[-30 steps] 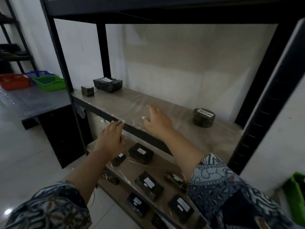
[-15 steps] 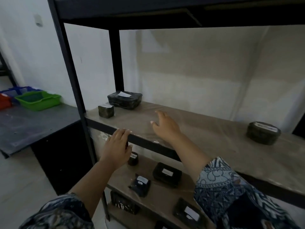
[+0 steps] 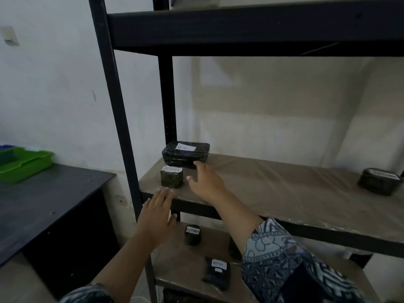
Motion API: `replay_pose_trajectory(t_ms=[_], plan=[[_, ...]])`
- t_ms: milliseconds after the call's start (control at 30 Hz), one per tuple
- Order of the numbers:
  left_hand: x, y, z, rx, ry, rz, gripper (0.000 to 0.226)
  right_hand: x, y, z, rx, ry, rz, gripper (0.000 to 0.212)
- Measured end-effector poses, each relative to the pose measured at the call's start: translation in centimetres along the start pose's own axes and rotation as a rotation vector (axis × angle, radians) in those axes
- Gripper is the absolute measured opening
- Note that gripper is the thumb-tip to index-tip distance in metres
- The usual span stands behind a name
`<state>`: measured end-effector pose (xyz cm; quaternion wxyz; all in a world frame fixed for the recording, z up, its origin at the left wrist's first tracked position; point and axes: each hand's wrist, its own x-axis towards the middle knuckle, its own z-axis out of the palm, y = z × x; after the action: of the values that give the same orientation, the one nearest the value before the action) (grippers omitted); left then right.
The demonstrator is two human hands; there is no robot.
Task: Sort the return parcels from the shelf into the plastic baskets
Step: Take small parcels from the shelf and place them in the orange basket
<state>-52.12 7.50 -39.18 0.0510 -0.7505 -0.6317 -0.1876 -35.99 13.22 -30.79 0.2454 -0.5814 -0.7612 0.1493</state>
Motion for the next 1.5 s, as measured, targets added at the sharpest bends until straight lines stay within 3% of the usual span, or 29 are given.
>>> replay_pose_trajectory(t_ms=[367,600,867,1100,1500], plan=[[0.1,-3.8,2.4,0.039,0.012,0.128,0.084,4.2,-2.5,3.3,-0.003,-0.093,0.006,0.067],[-0.1,-4.1,2.6,0.014,0.052,0.187,0.097,5.7,-2.7,3.2,0.011,-0.1,-0.007,0.058],[0.3,-3.6,2.3,0.036,0.115,0.159,0.064,4.6,0.4,-0.1,0.101,0.04,0.044,0.052],[0.3,0.3,1.7,0.027,0.112,0.219,0.061,1.4,4.2,-5.1,0.041,0.166,0.062,0.049],[0.7,14.1,0.2,-0.085,0.096,0.404,0.061,-12.2,14.0,-16.0,-0.104,0.347,0.232,0.05]])
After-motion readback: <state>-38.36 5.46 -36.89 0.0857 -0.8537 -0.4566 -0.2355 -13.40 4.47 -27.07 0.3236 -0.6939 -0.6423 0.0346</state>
